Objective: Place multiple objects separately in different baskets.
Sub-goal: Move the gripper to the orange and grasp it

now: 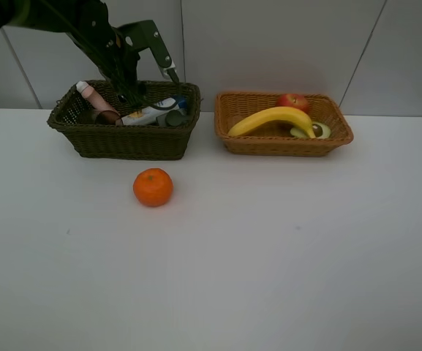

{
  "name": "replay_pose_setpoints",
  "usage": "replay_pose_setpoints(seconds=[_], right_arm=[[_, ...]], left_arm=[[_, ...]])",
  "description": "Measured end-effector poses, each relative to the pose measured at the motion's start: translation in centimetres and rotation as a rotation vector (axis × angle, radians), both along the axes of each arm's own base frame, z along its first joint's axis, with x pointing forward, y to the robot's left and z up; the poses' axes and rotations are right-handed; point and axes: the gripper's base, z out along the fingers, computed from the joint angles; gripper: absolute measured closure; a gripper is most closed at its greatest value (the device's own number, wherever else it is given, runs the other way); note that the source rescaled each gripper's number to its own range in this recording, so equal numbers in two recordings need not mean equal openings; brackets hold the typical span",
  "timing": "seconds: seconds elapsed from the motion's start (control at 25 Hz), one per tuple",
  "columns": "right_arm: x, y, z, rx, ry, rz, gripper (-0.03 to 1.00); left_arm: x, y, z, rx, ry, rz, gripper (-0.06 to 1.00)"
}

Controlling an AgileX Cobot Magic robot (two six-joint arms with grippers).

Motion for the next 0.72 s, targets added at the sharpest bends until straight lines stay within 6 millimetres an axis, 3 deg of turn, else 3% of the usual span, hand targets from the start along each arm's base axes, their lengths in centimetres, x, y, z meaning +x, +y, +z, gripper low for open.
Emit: replay_pose_setpoints(seconds=[0.36,0.72], right_arm=[[0.0,0.0,0.0,0.0,0.0,0.0,0.15],[0.0,0.0,0.0,0.0,0.0,0.0,0.15]], left_arm=[[-1.3,0.4,3.8,-0.13,0.018,0.14,-0.05],[-5.0,1.4,8.9,-0.315,0.142,0.368,-0.05]])
